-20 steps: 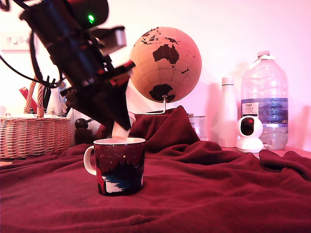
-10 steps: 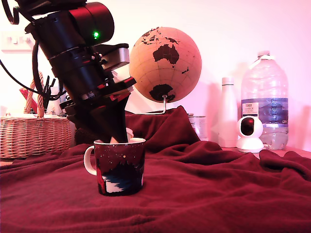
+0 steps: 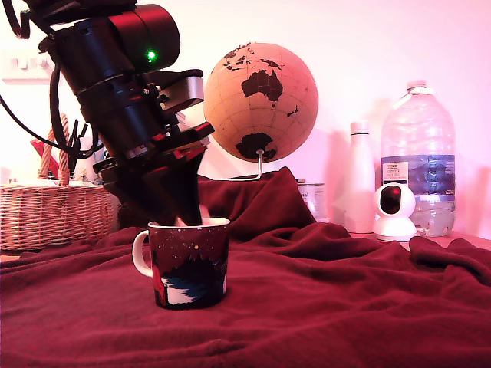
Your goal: Pick up the coffee capsules on the table and drop them inside the coffee cup
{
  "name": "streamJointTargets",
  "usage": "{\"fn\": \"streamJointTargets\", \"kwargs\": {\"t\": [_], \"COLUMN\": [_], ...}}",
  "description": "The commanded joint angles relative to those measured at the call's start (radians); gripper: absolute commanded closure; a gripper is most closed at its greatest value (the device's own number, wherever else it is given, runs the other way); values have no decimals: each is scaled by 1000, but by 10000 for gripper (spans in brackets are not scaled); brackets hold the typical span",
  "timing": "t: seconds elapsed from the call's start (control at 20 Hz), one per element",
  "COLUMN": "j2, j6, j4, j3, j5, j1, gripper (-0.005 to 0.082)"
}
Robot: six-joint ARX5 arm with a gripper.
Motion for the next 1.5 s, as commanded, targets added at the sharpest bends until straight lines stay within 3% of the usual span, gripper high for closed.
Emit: {"fn": "streamJointTargets", "kwargs": {"t": [0.0,0.5,0.65,0.85,0.95,1.2,1.45], "j2": [4,0,-15,-61,-91,-178,-240], "j6": [4,12,12,12,12,12,10], "j4": [7,-9,-24,-30,-23,16,44], "j3": [2,6,15,25,25,24,-9], "j5": [-1,0,8,23,34,34,61], "j1": [-4,-4,-4,-4,-3,9,76], "gripper": [128,151,306,658,780,791,791]}}
